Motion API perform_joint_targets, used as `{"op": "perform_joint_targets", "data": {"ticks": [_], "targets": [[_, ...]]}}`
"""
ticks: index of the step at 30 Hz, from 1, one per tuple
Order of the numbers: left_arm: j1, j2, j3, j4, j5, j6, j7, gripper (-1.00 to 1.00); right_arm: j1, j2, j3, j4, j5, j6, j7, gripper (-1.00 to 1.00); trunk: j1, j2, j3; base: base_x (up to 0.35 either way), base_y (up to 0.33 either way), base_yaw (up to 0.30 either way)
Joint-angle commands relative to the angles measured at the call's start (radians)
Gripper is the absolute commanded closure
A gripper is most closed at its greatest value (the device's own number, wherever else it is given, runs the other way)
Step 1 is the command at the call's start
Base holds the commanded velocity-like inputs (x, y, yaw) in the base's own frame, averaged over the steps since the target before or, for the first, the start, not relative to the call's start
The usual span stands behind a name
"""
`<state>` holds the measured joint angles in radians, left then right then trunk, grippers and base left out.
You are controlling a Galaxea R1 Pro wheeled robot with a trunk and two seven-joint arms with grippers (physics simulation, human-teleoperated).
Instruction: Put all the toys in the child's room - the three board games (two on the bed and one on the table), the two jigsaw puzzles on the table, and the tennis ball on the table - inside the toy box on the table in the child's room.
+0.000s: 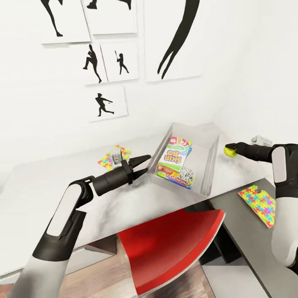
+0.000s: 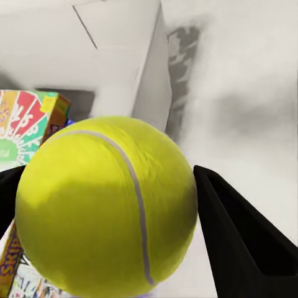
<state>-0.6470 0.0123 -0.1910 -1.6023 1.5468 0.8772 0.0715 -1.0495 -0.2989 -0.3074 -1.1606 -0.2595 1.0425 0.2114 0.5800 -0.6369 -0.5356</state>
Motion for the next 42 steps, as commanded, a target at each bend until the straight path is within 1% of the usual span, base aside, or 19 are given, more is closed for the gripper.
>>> {"op": "perform_joint_targets", "data": {"ticks": [1,11,15,20,26,31,32,34,35,38,42], "targets": [[-0.001,0.001,0.001,0.000,0.010,0.001,0.011,-1.00,-0.006,0.001,-0.001,0.002,0.006,0.005,0.003,1.00,0.000,-0.001,-0.001,0.000,0.000,0.285],[0.011,0.012,0.009,0.000,0.010,0.000,0.018,-1.00,-0.044,0.005,0.003,0.053,0.024,0.005,-0.003,1.00,0.000,-0.001,0.001,0.000,0.000,0.286],[0.012,0.014,0.009,0.000,0.010,-0.002,0.016,-1.00,-0.063,0.003,0.015,0.087,0.050,0.003,-0.022,1.00,0.000,-0.001,0.001,0.000,0.000,0.210],[0.014,0.015,0.009,-0.001,0.010,-0.005,0.015,-1.00,-0.078,0.001,0.022,0.105,0.075,-0.055,-0.058,1.00,0.000,-0.001,0.001,0.000,0.000,0.081],[0.015,0.016,0.009,-0.002,0.010,-0.007,0.014,-1.00,-0.097,0.004,0.025,0.123,0.084,-0.083,-0.120,1.00,0.000,-0.001,0.001,0.000,0.000,0.025],[0.015,0.016,0.009,-0.002,0.010,-0.007,0.013,-1.00,-0.106,0.009,0.028,0.131,0.086,-0.108,-0.237,1.00,0.000,-0.001,0.001,0.000,0.000,0.009],[0.015,0.016,0.009,-0.002,0.010,-0.007,0.013,-1.00,-0.106,0.009,0.028,0.131,0.086,-0.108,-0.237,1.00,0.000,-0.001,0.001,0.000,0.000,0.005],[0.015,0.017,0.009,-0.003,0.010,-0.007,0.013,-1.00,-0.109,0.011,0.029,0.133,0.086,-0.119,-0.292,1.00,0.000,-0.001,0.001,0.000,0.000,0.003],[0.015,0.017,0.009,-0.003,0.010,-0.007,0.013,-1.00,-0.109,0.011,0.029,0.133,0.086,-0.119,-0.292,1.00,0.000,-0.001,0.001,0.000,0.000,0.003],[0.015,0.017,0.009,-0.003,0.010,-0.007,0.013,-1.00,-0.110,0.012,0.032,0.134,0.086,-0.125,-0.324,1.00,0.000,-0.001,0.001,0.000,0.000,0.002],[0.015,0.017,0.009,-0.003,0.010,-0.007,0.013,-1.00,-0.111,0.014,0.036,0.134,0.086,-0.128,-0.341,1.00,0.000,-0.001,0.001,0.000,0.000,0.001]]}}
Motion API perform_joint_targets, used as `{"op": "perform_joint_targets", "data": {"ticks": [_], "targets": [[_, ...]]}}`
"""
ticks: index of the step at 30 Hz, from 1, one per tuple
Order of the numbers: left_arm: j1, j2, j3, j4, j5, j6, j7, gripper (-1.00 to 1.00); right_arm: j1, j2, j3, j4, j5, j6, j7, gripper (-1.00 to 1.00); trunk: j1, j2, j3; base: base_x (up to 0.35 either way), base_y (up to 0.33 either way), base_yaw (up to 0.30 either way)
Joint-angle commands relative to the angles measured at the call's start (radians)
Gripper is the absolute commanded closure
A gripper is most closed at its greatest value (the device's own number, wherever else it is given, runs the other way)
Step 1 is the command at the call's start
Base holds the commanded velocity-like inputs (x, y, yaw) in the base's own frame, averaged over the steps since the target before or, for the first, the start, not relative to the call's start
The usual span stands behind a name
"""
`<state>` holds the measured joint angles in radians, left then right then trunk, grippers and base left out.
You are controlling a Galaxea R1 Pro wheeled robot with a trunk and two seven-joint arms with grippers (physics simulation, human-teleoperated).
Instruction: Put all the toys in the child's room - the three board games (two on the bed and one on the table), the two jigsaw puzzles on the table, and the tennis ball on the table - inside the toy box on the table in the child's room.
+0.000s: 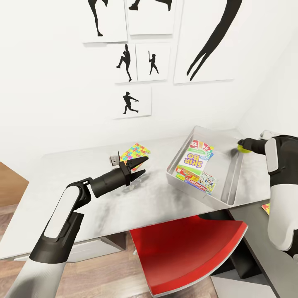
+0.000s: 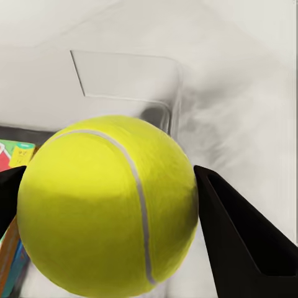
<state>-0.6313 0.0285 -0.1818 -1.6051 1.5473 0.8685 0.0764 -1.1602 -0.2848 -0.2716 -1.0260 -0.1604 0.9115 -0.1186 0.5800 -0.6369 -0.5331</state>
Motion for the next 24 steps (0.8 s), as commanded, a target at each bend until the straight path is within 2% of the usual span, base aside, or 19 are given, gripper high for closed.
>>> {"op": "perform_joint_targets", "data": {"ticks": [1,13,18,24], "targets": [[-0.001,0.001,-0.001,-0.001,0.010,0.001,0.008,-1.00,-0.001,0.001,0.002,-0.001,-0.013,0.002,-0.015,1.00,0.000,-0.001,-0.001,0.000,0.000,0.000],[-0.001,0.000,-0.001,-0.001,0.010,0.001,0.008,-1.00,-0.007,0.036,0.058,-0.001,-0.013,0.000,-0.028,1.00,0.000,-0.001,-0.001,0.000,0.000,0.000],[-0.001,0.001,-0.001,-0.001,0.010,0.001,0.008,-1.00,-0.010,0.055,0.070,-0.007,-0.013,0.000,-0.029,1.00,0.000,-0.001,-0.001,0.000,0.000,0.000],[-0.001,0.001,-0.001,-0.001,0.010,0.001,0.005,-1.00,-0.036,0.064,0.076,-0.005,-0.013,0.001,-0.030,1.00,0.000,-0.001,-0.002,0.000,0.000,0.000]]}}
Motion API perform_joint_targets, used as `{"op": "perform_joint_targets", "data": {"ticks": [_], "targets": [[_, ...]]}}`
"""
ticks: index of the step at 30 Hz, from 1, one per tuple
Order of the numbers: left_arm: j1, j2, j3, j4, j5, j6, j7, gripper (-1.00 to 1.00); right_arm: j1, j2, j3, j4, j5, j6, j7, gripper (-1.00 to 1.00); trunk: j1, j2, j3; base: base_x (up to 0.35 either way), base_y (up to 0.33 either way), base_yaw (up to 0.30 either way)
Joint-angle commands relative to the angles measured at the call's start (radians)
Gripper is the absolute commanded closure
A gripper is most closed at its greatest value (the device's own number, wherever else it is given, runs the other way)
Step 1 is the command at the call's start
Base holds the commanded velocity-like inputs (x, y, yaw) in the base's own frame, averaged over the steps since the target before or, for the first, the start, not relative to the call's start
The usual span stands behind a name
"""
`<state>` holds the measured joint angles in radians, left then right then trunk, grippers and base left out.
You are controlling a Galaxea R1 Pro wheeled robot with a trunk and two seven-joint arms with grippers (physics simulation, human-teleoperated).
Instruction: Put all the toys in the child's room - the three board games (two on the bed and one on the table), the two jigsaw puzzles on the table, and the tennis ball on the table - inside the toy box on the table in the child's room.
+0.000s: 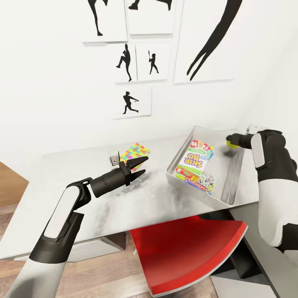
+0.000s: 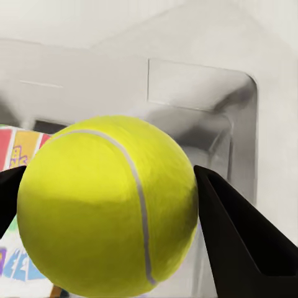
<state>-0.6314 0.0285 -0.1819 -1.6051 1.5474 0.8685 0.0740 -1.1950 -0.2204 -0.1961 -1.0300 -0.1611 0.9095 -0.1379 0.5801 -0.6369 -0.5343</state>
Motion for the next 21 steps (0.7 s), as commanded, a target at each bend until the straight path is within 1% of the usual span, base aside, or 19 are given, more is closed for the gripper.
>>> {"op": "perform_joint_targets", "data": {"ticks": [1,7,21], "targets": [[-0.001,0.001,-0.001,-0.001,0.010,0.001,0.007,-1.00,-0.006,0.001,0.001,0.001,-0.013,0.003,-0.011,1.00,0.000,-0.001,-0.002,0.000,0.000,0.000],[-0.001,0.001,-0.001,-0.001,0.010,0.001,0.006,-1.00,-0.025,0.004,0.002,0.008,-0.012,0.003,-0.011,1.00,0.000,-0.001,-0.009,0.000,0.000,0.000],[-0.001,0.001,-0.001,-0.001,0.010,0.001,0.006,-1.00,-0.045,0.006,0.004,0.013,-0.011,0.003,-0.011,1.00,0.000,-0.001,-0.031,0.000,0.000,0.000]]}}
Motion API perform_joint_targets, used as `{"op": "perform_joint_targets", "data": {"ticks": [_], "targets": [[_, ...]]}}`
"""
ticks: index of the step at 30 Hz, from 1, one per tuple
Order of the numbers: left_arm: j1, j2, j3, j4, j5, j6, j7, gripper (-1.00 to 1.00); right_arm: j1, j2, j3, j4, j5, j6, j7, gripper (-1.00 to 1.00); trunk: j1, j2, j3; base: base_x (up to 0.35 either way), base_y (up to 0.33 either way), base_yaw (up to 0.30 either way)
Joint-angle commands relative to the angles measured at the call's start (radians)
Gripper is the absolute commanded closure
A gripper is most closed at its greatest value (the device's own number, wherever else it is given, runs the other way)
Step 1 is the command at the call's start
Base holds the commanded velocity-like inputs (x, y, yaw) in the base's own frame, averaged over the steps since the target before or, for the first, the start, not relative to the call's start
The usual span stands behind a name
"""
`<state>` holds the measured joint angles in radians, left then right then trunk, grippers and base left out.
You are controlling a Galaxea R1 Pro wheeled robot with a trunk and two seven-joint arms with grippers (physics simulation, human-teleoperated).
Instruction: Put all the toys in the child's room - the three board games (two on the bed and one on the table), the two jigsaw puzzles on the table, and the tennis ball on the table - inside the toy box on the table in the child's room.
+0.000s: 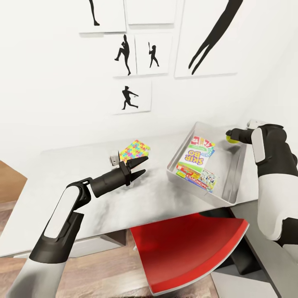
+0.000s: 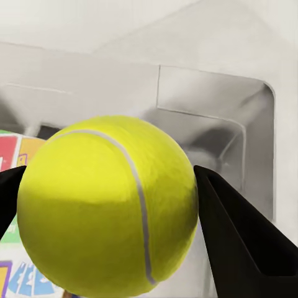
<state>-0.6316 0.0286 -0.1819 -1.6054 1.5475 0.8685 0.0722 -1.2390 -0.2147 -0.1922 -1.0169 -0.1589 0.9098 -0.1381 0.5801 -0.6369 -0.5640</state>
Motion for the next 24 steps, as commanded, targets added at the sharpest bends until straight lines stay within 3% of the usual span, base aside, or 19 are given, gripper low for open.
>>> {"op": "perform_joint_targets", "data": {"ticks": [1,24], "targets": [[-0.001,0.001,-0.001,-0.001,0.010,0.001,0.008,-1.00,-0.001,0.000,0.000,-0.001,-0.013,0.003,-0.011,1.00,0.000,-0.001,-0.003,0.000,0.000,0.000],[0.000,0.001,-0.001,-0.001,0.010,0.001,0.008,-1.00,-0.003,0.000,0.003,0.000,-0.012,0.003,-0.011,1.00,0.000,-0.001,-0.040,0.000,0.000,0.000]]}}
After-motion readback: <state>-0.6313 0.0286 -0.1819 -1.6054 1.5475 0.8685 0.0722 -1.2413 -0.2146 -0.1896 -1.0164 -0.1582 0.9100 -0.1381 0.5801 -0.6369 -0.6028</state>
